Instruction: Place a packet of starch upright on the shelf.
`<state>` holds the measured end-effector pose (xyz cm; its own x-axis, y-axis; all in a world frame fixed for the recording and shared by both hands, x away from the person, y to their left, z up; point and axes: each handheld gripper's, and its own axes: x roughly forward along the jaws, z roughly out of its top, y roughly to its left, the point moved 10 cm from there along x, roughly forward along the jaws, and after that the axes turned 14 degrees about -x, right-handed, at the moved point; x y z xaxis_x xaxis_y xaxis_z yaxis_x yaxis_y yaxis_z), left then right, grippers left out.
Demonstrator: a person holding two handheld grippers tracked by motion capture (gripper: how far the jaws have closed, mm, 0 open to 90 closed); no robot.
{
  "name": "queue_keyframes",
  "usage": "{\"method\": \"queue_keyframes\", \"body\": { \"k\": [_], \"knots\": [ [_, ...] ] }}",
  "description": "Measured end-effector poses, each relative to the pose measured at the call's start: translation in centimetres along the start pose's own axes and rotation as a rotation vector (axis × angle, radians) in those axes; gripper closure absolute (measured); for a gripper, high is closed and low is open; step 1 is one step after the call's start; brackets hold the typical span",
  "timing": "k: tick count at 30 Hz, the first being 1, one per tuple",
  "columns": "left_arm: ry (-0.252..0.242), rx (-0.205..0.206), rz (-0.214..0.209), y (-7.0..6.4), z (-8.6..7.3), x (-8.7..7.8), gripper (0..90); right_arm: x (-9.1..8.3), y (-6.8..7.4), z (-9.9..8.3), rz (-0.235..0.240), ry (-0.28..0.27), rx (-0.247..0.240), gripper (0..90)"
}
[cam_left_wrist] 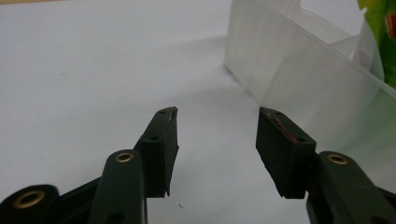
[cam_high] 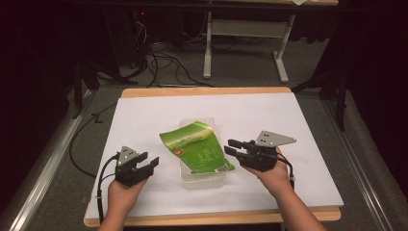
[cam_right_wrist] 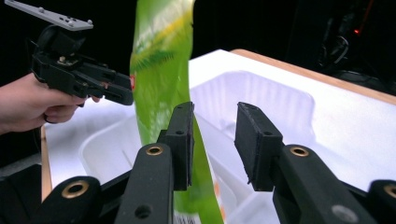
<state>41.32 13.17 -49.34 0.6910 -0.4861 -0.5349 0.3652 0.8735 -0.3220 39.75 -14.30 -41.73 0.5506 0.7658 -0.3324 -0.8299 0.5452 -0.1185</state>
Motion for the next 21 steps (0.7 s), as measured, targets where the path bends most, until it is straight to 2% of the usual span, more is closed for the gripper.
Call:
{"method": "queue_keyframes", "body": {
  "k": [5,10,13,15,16,18,21],
  "knots": [
    [0.002,0.018,-0.014,-1.0,-0.2,0.2,49.2,-1.2,0.0,-1.6,-0.035,0.027,0.019,67.7],
    [0.008,0.033,-0.030,-2.0,-0.4,0.6,51.5,-1.6,-0.1,-3.2,-0.077,0.056,0.036,67.9],
    [0.015,0.043,-0.040,-2.9,-0.7,0.9,55.4,-1.6,-0.1,-4.3,-0.106,0.094,0.038,67.7],
    [0.028,0.048,-0.051,-3.5,-0.9,1.2,60.9,-1.5,0.1,-4.8,-0.110,0.108,0.047,67.9],
    [0.028,0.045,-0.056,-3.7,-0.9,1.3,67.4,-1.5,0.2,-5.0,-0.116,0.117,0.044,68.0],
    [0.038,0.042,-0.063,-4.2,-1.0,1.6,74.9,-1.4,0.4,-5.3,-0.126,0.132,0.036,68.0],
    [0.047,0.023,-0.068,-4.7,-1.2,2.1,82.3,-1.4,0.3,-5.3,-0.160,0.146,0.038,71.7]
  ]
}}
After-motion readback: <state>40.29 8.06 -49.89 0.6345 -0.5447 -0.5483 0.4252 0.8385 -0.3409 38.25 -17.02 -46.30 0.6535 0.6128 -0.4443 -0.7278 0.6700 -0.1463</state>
